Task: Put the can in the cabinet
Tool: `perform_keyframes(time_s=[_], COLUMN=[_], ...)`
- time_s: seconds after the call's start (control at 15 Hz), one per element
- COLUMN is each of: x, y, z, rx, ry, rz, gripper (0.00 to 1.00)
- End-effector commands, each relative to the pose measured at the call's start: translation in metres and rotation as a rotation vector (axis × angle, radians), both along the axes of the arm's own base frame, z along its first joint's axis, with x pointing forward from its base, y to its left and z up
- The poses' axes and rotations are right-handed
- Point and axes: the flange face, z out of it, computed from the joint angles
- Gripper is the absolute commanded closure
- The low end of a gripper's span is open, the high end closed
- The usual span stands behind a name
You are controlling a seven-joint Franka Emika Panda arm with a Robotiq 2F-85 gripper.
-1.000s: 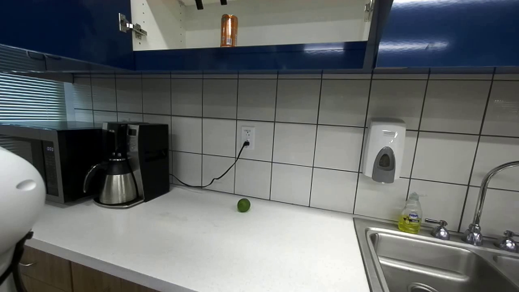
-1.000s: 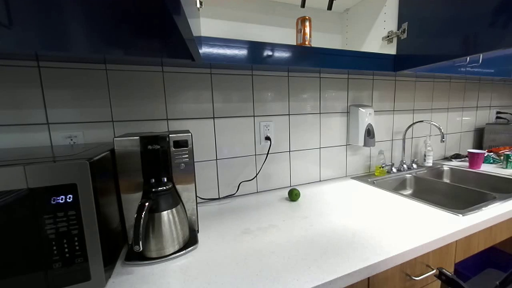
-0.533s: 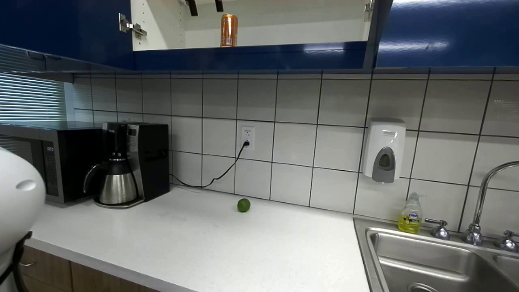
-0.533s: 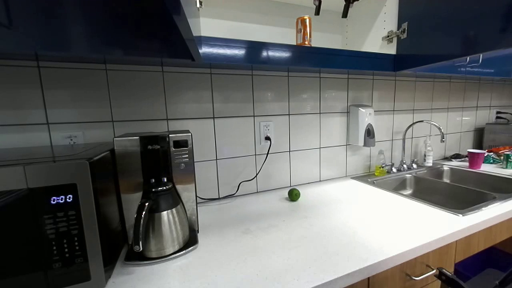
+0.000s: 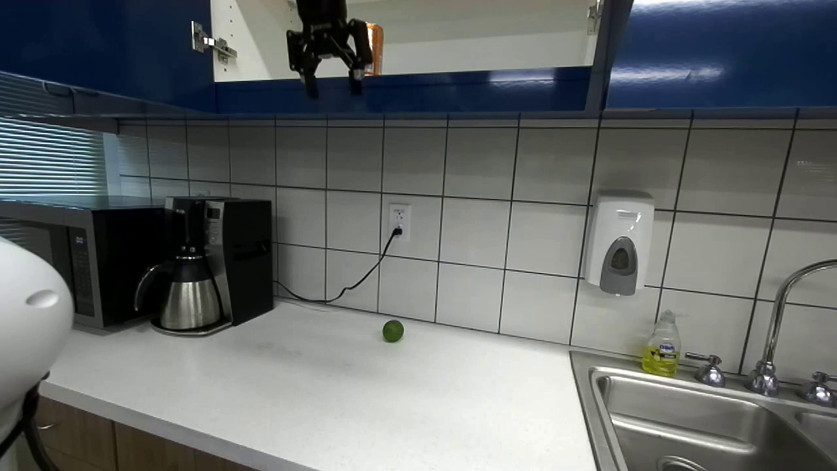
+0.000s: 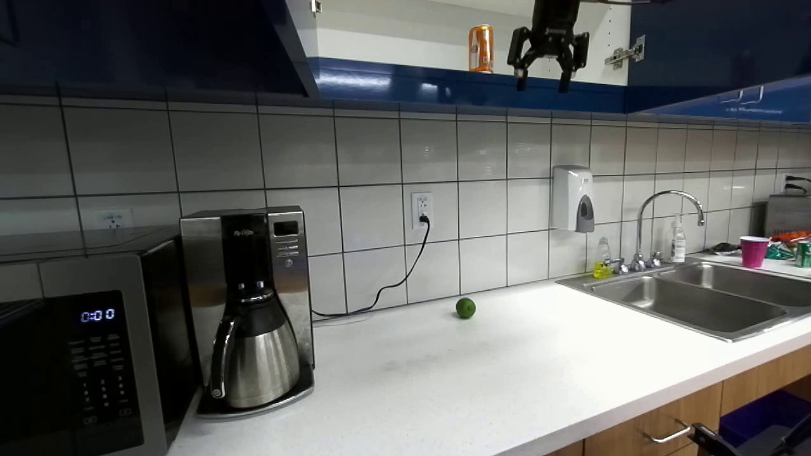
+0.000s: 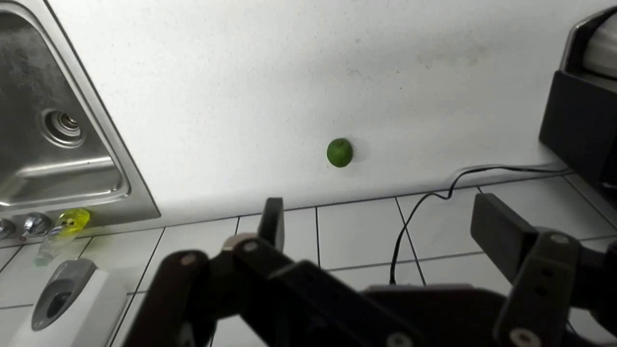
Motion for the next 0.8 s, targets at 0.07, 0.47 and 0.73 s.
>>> perform_keyframes(time_s=[0.07, 0.47, 0.73], x=[-0.021, -0.014, -0.018], y=[-0.002, 0.003, 0.004], z=[-0.089, -0.145, -0.160], rx=[-0.006, 0.002, 0.000], ry=[0.068, 0.125, 0.115], rz=[0.053, 0.043, 0.047], gripper=[0.00, 0.00, 0.00])
